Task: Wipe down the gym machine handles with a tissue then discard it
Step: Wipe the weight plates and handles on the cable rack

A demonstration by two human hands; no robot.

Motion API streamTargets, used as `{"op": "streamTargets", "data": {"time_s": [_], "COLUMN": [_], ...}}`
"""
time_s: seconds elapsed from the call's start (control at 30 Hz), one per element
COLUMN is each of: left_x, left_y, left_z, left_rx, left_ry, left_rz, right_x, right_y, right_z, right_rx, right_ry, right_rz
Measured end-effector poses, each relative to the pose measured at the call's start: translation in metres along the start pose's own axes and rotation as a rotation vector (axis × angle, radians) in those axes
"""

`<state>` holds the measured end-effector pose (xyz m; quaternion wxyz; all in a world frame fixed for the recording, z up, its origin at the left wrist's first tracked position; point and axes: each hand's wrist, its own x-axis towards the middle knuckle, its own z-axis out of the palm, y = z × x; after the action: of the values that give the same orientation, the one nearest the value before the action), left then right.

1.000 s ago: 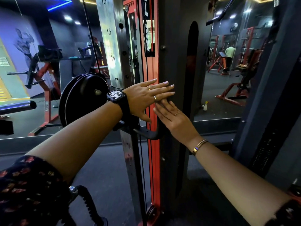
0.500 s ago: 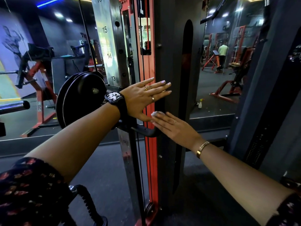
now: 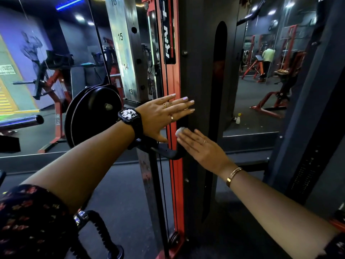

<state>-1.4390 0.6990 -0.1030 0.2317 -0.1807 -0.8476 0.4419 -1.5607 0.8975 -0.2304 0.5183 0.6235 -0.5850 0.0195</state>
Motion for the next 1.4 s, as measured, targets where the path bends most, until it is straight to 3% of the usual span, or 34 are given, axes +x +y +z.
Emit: {"op": "streamTargets", "data": {"time_s": [0.13,0.33,0.53,0.73,0.93,1.17,1.27,1.4], "left_x": [-0.001,-0.001,0.0,-0.001,-0.002,-0.003,-0.004,-0.003], "left_y": [0.003,0.011,0.002,0.009,0.007,0.01,0.01,0.008], "left_z": [0.001,-0.002,-0.008,-0.002,0.002,0.011,0.015,0.023], "left_rx": [0.0,0.031,0.075,0.096,0.17,0.12,0.108,0.15], "left_ry": [0.031,-0.045,-0.064,-0.008,0.038,0.084,0.138,0.198], "left_rz": [-0.038,-0.076,-0.021,-0.031,0.009,0.002,0.008,0.017], "right_x": [0.022,-0.008,0.017,-0.004,0.031,0.011,0.026,0.038], "right_y": [-0.006,-0.023,-0.013,-0.034,-0.04,-0.069,-0.06,-0.072], "right_z": [0.004,0.004,-0.002,-0.005,-0.016,-0.014,-0.013,-0.005], "right_rx": [0.005,-0.133,-0.059,-0.283,-0.13,-0.29,-0.305,-0.374], "right_ry": [0.028,-0.137,0.001,-0.277,-0.09,-0.311,-0.246,-0.322], "right_rz": [0.04,-0.12,0.06,-0.168,0.118,0.076,0.253,0.221]}}
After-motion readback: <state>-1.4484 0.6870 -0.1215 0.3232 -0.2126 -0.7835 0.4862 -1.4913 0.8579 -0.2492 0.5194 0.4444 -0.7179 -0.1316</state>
